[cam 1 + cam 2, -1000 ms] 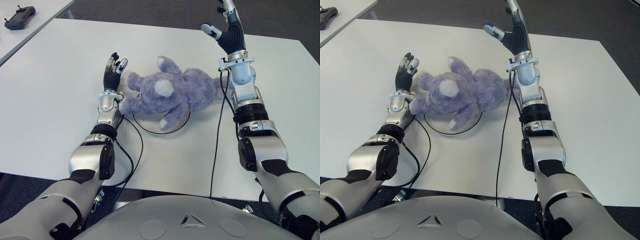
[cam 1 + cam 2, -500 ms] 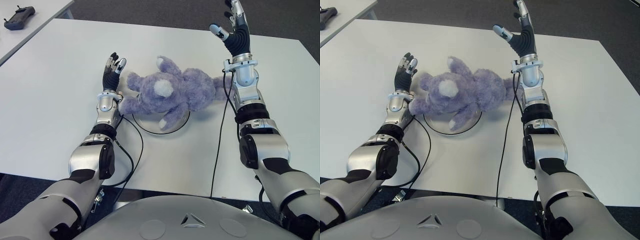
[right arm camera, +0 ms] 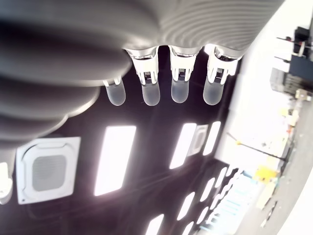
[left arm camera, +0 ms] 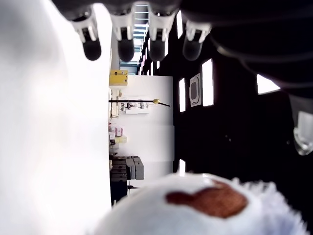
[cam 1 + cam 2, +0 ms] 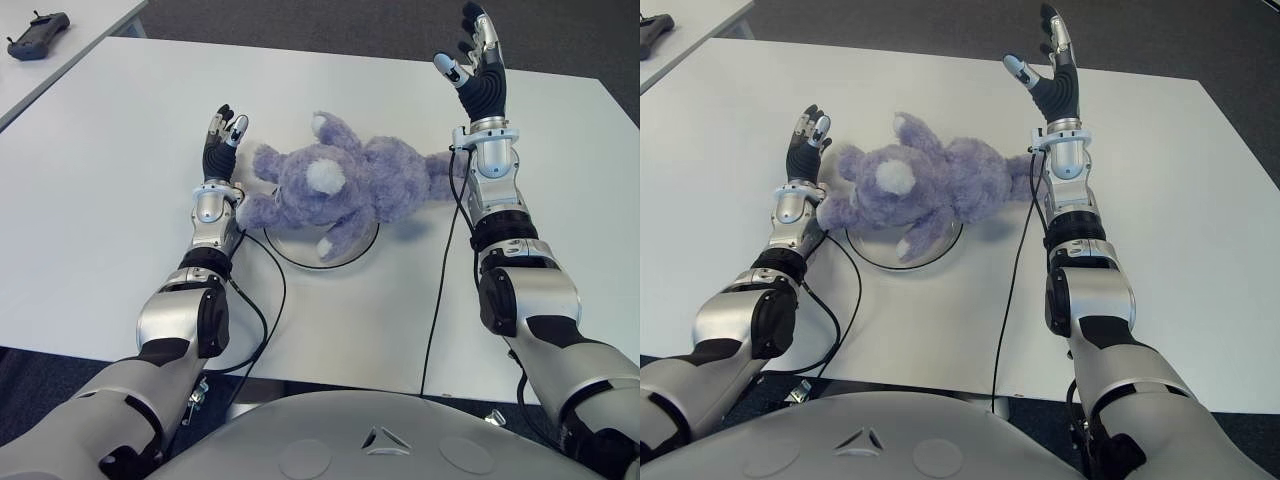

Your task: Put the doll into the plate.

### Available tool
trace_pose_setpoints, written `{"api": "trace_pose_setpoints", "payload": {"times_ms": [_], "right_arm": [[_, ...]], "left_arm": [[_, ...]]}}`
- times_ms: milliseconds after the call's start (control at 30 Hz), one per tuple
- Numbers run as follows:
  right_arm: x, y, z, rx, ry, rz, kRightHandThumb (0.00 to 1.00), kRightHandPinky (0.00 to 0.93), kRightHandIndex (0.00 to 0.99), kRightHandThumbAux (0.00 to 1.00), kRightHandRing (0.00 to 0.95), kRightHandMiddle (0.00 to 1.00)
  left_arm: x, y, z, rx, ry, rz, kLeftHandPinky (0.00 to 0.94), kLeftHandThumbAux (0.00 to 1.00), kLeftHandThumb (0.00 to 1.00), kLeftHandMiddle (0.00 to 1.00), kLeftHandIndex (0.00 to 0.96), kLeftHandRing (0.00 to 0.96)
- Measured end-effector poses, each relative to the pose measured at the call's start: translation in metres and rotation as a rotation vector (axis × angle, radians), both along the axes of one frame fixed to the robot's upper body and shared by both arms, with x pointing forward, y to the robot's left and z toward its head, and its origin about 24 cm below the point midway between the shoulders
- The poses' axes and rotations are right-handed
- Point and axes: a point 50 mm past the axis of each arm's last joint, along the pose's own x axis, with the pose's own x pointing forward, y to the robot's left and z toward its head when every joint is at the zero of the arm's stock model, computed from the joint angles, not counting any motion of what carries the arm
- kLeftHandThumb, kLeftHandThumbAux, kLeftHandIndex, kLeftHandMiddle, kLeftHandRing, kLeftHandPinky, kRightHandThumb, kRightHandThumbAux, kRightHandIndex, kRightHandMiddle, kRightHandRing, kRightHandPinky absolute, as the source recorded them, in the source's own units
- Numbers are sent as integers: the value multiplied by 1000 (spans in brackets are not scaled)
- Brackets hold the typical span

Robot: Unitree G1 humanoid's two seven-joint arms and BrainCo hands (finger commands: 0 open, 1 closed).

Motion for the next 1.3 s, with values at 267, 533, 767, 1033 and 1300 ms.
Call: {"api": "trace_pose_setpoints", "payload": {"times_ms": [267, 533, 767, 1033, 1300], "right_arm": [[2, -4, 3, 20, -3, -20, 0, 0, 0, 478, 0, 0], [4, -7, -1, 53, 24, -42, 0, 0, 0, 497, 0, 0], [5, -3, -18, 98, 93, -45, 0, 0, 0, 509, 0, 0], [5, 8, -35, 174, 152, -32, 0, 0, 0, 542, 0, 1], [5, 13, -49, 262, 221, -40, 0, 0, 8, 602, 0, 19]], "left_arm": [[0, 1, 0, -1, 0, 3, 0, 418, 0, 18, 0, 0], [0, 2, 0, 1, 1, 5, 0, 402, 0, 12, 0, 0], [-1, 3, 0, 4, 1, 8, 0, 389, 0, 11, 3, 0], [-1, 4, -1, 2, 2, 12, 0, 390, 0, 23, 19, 0], [0, 4, 0, 0, 1, 15, 0, 400, 0, 28, 18, 0]]}}
